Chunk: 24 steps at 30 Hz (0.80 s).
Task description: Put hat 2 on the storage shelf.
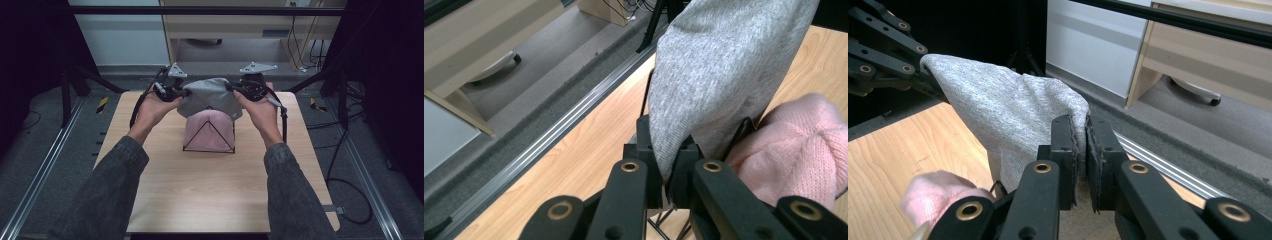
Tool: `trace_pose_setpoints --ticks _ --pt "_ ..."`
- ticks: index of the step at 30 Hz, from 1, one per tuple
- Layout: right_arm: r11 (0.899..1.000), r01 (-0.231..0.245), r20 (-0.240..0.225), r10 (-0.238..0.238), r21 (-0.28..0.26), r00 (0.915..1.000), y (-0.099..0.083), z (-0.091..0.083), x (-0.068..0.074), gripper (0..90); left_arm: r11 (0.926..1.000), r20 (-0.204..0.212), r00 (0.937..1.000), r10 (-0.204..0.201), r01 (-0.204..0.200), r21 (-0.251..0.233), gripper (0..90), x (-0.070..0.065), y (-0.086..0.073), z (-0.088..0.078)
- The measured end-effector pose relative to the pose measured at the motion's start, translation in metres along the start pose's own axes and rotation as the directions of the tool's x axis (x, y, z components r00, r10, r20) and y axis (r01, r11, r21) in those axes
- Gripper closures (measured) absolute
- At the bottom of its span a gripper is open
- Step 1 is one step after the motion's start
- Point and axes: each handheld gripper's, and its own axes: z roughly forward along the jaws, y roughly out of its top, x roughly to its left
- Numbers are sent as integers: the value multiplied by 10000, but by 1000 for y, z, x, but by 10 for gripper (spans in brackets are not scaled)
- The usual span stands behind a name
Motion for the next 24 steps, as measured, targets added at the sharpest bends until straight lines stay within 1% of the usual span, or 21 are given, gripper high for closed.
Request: trace_pose_setpoints --ticks 4,6,8,12,18,23,24 --pt "10000 -49 8 49 -13 10000 -4 -2 3 834 9999 65 9999 -129 129 -24 871 -4 -4 1" --pt "10000 -1 -19 2 33 10000 -6 -5 5 833 9999 168 9998 -133 134 -57 870 -5 -6 0" --pt "10000 17 -45 -16 47 10000 -8 -7 6 832 10000 176 9998 -66 65 39 870 -6 -6 0" --pt "9999 47 -32 -47 131 10000 -11 -10 8 830 10000 180 9998 -70 70 11 870 -9 -7 2" --pt "9997 -18 -51 19 256 10000 -19 -9 7 828 9999 182 9998 0 -3 169 870 -13 -13 8" --pt "9996 -70 -94 73 285 9999 -23 -8 7 826 9999 216 9997 -71 68 142 869 -14 -16 10" --pt "9994 -119 -96 122 319 9999 -25 -6 7 826 9998 220 9998 -22 17 222 869 -14 -18 12"
